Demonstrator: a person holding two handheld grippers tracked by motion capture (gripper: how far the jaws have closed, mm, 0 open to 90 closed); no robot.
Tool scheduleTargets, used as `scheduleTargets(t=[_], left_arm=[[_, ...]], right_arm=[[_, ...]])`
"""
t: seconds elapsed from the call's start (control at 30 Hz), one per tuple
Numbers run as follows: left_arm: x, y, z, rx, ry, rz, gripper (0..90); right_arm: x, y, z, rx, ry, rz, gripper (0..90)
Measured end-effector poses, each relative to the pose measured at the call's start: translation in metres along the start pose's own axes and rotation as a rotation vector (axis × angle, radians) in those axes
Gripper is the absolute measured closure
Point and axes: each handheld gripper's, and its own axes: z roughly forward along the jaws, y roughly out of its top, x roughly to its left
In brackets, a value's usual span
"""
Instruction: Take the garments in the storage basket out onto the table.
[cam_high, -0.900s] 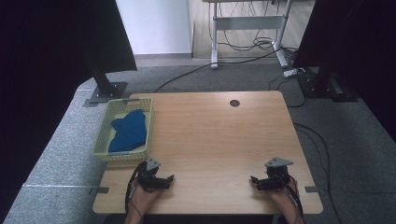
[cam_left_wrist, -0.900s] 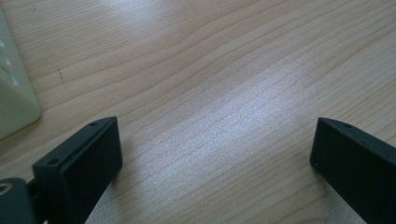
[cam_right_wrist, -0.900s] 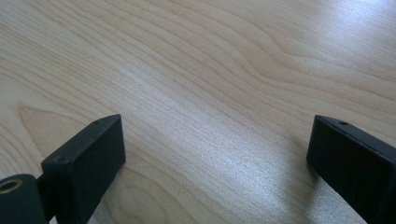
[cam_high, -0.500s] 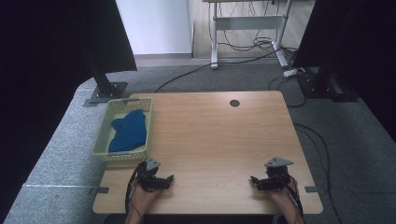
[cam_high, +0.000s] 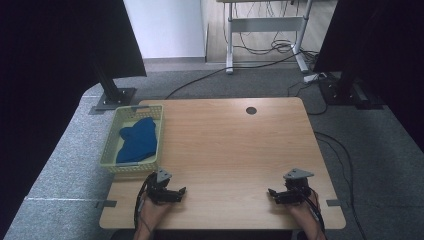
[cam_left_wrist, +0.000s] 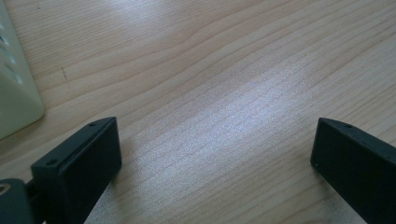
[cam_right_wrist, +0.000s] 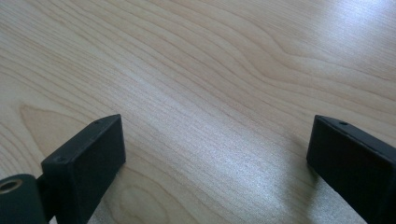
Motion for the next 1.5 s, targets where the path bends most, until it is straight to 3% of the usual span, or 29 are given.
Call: scheduleTargets(t=[0.7,1.5], left_arm=[[-0.003,0.003,-0.002,-0.004,0.001,0.001,3.3],[0.001,0.022,-0.019,-0.029,-0.012,0.001,4.3]], right_arm=[[0.000,0.000,0.000,0.000,0.001,-0.001,4.1],[0.000,0.000,0.000,0.000,0.001,-0.001,4.1]])
